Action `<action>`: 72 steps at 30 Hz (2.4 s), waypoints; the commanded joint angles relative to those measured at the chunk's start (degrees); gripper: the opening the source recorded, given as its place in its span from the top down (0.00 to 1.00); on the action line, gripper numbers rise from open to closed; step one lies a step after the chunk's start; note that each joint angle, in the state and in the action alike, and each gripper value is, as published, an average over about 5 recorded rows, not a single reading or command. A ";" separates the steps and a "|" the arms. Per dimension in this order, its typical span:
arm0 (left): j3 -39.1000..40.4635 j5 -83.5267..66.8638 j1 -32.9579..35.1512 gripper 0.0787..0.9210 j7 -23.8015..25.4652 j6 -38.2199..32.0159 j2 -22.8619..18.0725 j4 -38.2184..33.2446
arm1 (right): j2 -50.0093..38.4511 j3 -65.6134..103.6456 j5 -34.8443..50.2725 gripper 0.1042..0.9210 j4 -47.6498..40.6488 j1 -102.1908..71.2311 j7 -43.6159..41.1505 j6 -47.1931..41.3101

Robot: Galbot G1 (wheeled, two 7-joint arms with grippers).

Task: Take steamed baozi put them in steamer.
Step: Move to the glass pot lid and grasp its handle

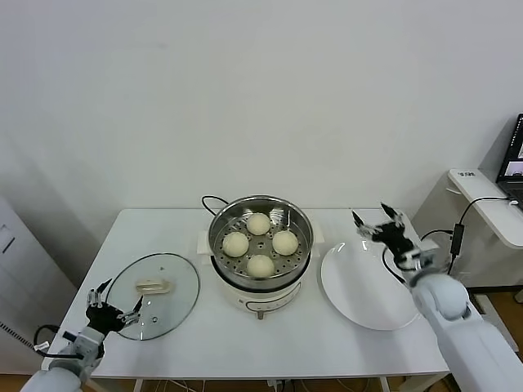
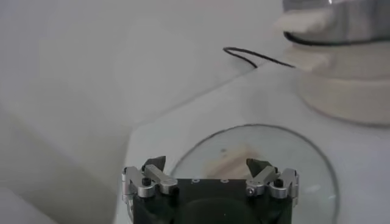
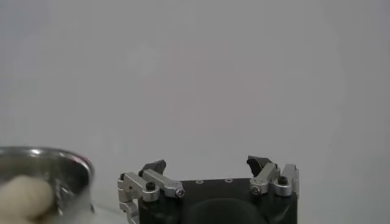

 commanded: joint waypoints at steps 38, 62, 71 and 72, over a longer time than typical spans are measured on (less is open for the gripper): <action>3.04 75.23 -15.61 0.12 -13.35 -19.99 -14.05 27.24 | 11.25 10.36 -9.22 0.12 -1.98 -11.76 -2.27 1.34; 3.29 70.10 -17.37 0.40 -10.73 -19.07 -14.16 26.83 | 11.13 11.56 -10.06 0.12 -3.21 -11.42 -2.83 1.94; 1.09 66.25 -15.44 0.71 -10.42 -19.61 -11.86 21.33 | 11.18 11.54 -10.11 0.12 -3.12 -11.50 -2.99 1.88; 0.70 65.66 -15.25 0.74 -10.32 -19.59 -11.34 20.53 | 11.17 11.54 -10.10 0.12 -3.08 -11.48 -2.98 1.88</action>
